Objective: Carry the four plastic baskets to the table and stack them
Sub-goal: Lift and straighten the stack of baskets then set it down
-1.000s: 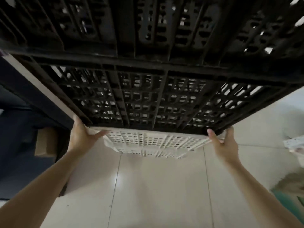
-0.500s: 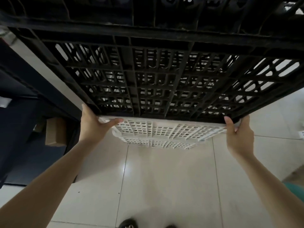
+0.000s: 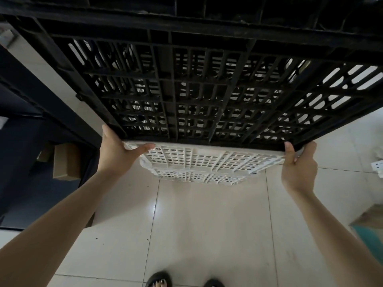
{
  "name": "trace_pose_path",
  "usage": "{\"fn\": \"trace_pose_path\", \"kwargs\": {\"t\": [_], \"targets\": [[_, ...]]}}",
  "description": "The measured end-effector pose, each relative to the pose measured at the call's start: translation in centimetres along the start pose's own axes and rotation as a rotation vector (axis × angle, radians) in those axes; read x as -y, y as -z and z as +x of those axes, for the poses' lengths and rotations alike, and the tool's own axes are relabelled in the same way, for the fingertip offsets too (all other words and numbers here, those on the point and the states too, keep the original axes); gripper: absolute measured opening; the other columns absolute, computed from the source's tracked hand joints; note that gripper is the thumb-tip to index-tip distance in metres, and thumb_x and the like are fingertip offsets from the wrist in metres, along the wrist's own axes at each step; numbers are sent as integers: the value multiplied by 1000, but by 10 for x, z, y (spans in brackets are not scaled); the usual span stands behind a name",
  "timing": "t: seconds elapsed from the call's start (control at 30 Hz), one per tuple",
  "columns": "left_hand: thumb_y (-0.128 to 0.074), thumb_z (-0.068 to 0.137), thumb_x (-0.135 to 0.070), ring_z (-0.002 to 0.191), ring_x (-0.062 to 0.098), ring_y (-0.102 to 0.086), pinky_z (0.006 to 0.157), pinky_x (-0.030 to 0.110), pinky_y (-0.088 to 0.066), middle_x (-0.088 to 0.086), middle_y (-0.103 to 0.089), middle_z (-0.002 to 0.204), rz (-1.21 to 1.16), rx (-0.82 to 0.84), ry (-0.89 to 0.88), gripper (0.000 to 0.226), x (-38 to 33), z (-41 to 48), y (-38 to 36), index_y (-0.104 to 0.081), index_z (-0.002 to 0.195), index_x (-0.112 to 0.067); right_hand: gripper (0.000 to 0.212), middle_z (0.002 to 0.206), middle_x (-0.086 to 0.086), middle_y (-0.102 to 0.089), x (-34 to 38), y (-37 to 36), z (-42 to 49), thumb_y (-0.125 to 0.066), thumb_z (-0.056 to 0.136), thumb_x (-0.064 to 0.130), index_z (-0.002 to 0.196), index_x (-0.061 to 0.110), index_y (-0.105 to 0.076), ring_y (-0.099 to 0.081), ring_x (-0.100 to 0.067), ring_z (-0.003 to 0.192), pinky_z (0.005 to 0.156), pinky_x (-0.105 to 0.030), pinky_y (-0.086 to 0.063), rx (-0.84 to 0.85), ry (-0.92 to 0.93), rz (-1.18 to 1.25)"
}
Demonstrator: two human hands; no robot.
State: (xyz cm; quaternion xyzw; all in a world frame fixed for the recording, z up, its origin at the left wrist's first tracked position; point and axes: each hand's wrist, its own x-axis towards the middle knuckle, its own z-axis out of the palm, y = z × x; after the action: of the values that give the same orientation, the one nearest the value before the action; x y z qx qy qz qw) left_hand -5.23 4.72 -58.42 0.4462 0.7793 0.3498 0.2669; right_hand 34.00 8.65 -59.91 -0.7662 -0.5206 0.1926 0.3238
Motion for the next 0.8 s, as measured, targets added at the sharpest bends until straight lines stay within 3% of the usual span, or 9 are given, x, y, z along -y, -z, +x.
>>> {"fn": "trace_pose_path", "kwargs": {"t": [0.13, 0.3, 0.4, 0.5, 0.63, 0.8], "targets": [[-90, 53, -43, 128, 21, -50, 100, 49, -50, 2, -46, 136, 31, -9, -47, 102, 1, 1, -2, -32, 133, -19, 43, 95, -11, -61, 3, -3, -2, -41, 96, 43, 119, 8, -36, -60, -40, 89, 73, -40, -44, -26, -20, 2], [-84, 44, -64, 128, 20, -51, 99, 48, -50, 0, -44, 137, 36, 30, -28, 111, -1, 3, 2, -28, 132, -27, 34, 105, -12, -62, 1, -5, -3, -46, 94, 41, 115, 15, -37, -59, -33, 95, 78, -37, -44, -60, -5, 126], [-81, 53, -56, 130, 25, -47, 105, 45, -45, 7, -42, 139, 76, 12, -36, 108, -6, 1, -1, -30, 137, -14, 20, 97, -5, -54, 4, -6, -2, -50, 93, 34, 100, 19, -39, -56, -31, 95, 83, -42, -45, -118, 21, 161], [-84, 62, -43, 131, 28, -45, 104, 39, -42, 11, -39, 139, 131, -11, -25, 100, -8, 1, -3, -31, 138, -6, 22, 96, -10, -55, 2, -5, 0, -51, 93, 34, 98, 18, -36, -56, -32, 92, 81, -44, -46, -110, 34, 141], [-83, 58, -49, 128, 32, -48, 104, 48, -45, 12, -40, 139, 139, -14, 5, 104, -8, 2, -2, -30, 137, -6, 23, 100, -17, -57, 1, -4, 2, -51, 94, 33, 97, 19, -33, -56, -33, 92, 78, -43, -45, -88, 48, 124], [-84, 64, -41, 132, 29, -44, 102, 39, -42, 12, -38, 140, 148, -19, 3, 97, -11, 1, -2, -31, 137, -4, 25, 96, -15, -54, -1, -4, 1, -50, 95, 32, 96, 16, -31, -54, -33, 86, 70, -35, -39, -77, 47, 131]]}}
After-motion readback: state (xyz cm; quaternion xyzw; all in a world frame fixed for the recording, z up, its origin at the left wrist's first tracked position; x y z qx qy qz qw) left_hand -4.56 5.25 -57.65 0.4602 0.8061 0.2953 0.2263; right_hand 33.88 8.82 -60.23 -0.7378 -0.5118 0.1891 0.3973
